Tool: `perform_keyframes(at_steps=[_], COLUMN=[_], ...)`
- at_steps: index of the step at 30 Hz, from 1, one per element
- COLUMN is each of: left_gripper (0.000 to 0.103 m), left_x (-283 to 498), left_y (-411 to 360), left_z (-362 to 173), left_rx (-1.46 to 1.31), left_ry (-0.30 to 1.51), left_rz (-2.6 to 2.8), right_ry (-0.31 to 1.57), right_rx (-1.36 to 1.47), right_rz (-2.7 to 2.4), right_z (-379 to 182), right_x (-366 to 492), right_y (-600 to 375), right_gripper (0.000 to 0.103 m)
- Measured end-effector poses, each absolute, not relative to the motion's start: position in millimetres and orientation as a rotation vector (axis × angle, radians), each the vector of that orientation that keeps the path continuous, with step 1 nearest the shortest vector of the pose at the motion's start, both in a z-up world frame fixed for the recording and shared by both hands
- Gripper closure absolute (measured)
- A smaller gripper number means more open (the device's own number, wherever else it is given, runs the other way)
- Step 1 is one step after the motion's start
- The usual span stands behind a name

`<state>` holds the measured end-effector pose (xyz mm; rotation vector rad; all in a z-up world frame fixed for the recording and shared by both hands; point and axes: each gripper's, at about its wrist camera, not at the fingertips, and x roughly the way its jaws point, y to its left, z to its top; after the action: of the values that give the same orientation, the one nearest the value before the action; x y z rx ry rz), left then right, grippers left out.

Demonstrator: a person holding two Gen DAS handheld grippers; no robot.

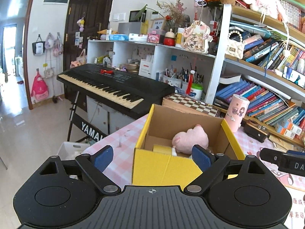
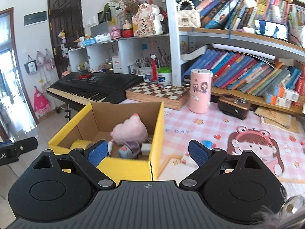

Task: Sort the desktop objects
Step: 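Lift both open grippers out of the yellow box, then move both open grippers back over the mat toward the blue bag and staple box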

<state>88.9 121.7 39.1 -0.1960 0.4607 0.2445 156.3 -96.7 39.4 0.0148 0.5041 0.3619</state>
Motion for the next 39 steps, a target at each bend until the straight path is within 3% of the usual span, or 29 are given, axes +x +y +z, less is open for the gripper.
perform_keyframes(at_steps=[39], left_gripper=[0.008], left_x=[-25.3], left_y=[114.0], left_z=[10.5], left_rx=[-0.23], left_ry=[0.556], left_rz=[0.174], right_ry=[0.614], right_rx=[-0.025], right_rz=[0.299], right_z=[0.4], right_x=[15.7], right_y=[-74.3], right_gripper=[0.011])
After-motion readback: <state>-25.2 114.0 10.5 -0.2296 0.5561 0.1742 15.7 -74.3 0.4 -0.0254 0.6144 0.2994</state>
